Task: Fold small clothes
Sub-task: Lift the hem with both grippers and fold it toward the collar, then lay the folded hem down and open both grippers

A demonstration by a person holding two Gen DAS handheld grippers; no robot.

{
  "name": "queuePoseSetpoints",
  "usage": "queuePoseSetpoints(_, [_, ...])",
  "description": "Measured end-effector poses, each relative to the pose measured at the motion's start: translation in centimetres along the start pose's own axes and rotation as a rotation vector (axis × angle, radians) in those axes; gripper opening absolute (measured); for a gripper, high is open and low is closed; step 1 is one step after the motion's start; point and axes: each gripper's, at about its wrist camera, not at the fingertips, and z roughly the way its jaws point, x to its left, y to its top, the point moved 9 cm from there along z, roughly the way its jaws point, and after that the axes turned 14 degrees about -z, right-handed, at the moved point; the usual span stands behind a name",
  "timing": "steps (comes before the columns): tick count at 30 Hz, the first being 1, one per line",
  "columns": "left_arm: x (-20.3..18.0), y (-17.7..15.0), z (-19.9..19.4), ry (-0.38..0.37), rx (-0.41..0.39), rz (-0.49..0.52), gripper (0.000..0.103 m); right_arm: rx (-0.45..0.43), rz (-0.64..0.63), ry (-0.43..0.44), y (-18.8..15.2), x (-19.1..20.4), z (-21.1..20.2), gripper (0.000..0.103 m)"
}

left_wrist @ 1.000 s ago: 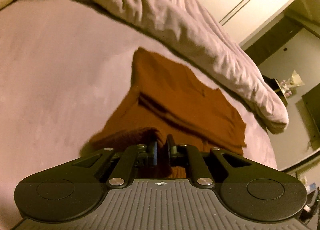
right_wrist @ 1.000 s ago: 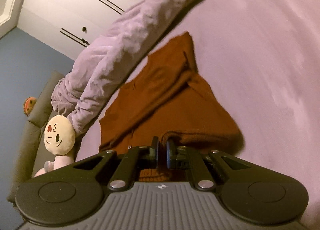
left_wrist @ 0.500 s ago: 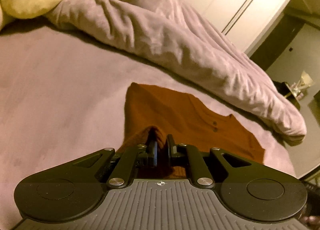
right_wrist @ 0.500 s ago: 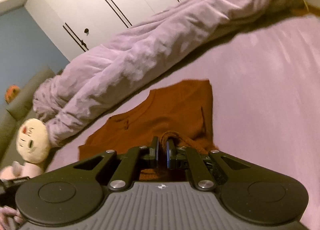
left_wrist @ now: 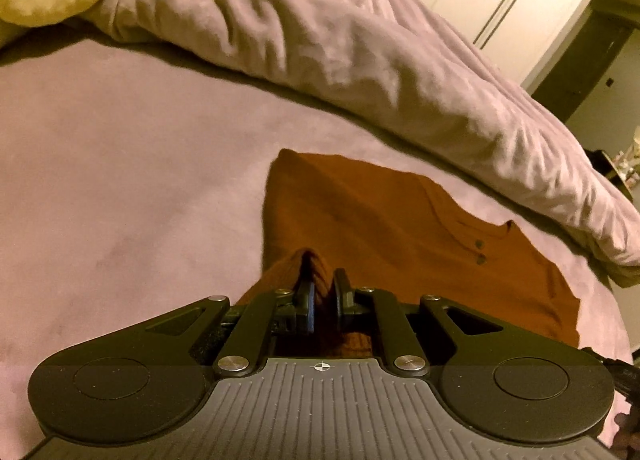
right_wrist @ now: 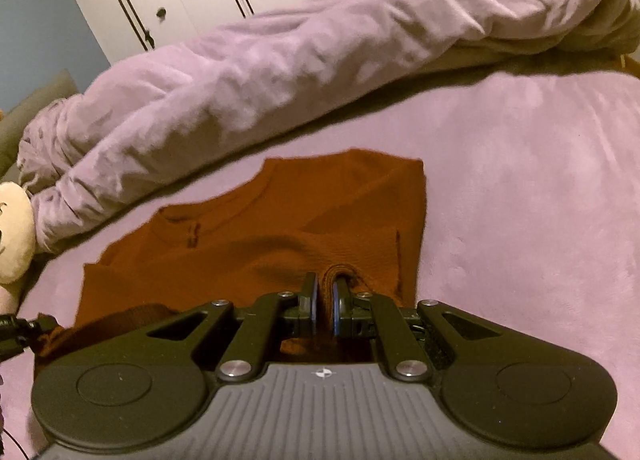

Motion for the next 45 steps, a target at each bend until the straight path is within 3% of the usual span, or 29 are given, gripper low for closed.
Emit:
queuePoseSetpoints(8, [-1.1, 1.7, 0.6, -0.002, -0.034, -0.018, 0.012, -0.05, -0.008, -0.016, 1.8, -0.4, 0.4, 0.006])
queuePoseSetpoints(13, [-0.8, 1.6, 1.8, 0.049, -0.026, -0.004, 0.017, -0.004, -0.035, -0.028, 1.9, -0.7, 2.3, 0.006])
queuePoseSetpoints(15, [-0.7, 1.4, 1.7, 0.046, -0.033, 0.017, 0.034, 0.011, -0.058, -0.026, 1.6, -0.7, 2.5, 0.008])
queuePoseSetpoints(16, [-0.6, 1.4, 1.4, 0.043, -0.049, 0.03, 0.062, 0.003, -0.069, -0.018, 1.6, -0.7, 2.3, 0.009])
queuePoseSetpoints(17, [-0.3, 1.6, 0.9, 0.052, -0.08, 0.042, 0.075, -0.009, -0.078, -0.014, 1.6, -0.7, 1.8, 0.014])
queuePoseSetpoints(19, [0.0, 2.1, -0.3, 0.034, -0.14, 0.075, 0.08, -0.057, -0.102, -0.03, 2.0, -1.0, 0.6, 0.035])
queuePoseSetpoints(20, [0.3, 2.3, -0.5, 0.026, -0.141, 0.092, 0.083, -0.094, -0.12, -0.044, 2.3, -1.3, -0.2, 0.052])
queuePoseSetpoints(21, [0.5, 2.4, -0.7, 0.012, -0.133, 0.106, 0.084, -0.131, -0.151, -0.047, 2.5, -1.4, -1.0, 0.057])
queuePoseSetpoints(26, [0.7, 0.9, 1.1, -0.026, 0.003, 0.17, 0.094, -0.089, -0.28, -0.038, 2.1, -0.9, 0.1, 0.057])
queuePoseSetpoints(29, [0.6, -0.3, 2.7, -0.002, 0.054, 0.218, 0.092, -0.049, -0.327, -0.019, 1.7, -0.1, 1.8, 0.055])
queuePoseSetpoints(31, [0.3, -0.6, 3.2, -0.009, 0.065, 0.231, 0.082, -0.025, -0.361, -0.021, 1.6, 0.2, 2.9, 0.053])
queuePoseSetpoints(33, [0.2, -0.7, 3.4, -0.018, 0.068, 0.221, 0.073, -0.01, -0.381, -0.006, 1.7, 0.6, 3.7, 0.038])
queuePoseSetpoints(34, [0.2, -0.7, 3.5, -0.017, 0.068, 0.219, 0.063, -0.009, -0.39, 0.005, 1.8, 0.8, 3.8, 0.033])
queuePoseSetpoints(36, [0.4, -0.8, 4.0, 0.003, 0.074, 0.227, 0.052, -0.01, -0.423, 0.018, 2.0, 1.2, 4.0, 0.011])
queuePoseSetpoints(37, [0.6, -0.8, 4.2, 0.016, 0.075, 0.228, 0.042, -0.009, -0.439, 0.02, 2.1, 1.4, 4.2, 0.006])
queuePoseSetpoints(42, [1.5, 0.1, 4.5, 0.0, 0.095, 0.142, 0.036, 0.014, -0.467, 0.005, 2.2, 1.6, 5.0, 0.007])
queuePoseSetpoints(45, [1.4, 0.3, 4.3, 0.017, 0.091, 0.135, 0.023, 0.037, -0.417, 0.018, 2.2, 1.3, 5.6, 0.007])
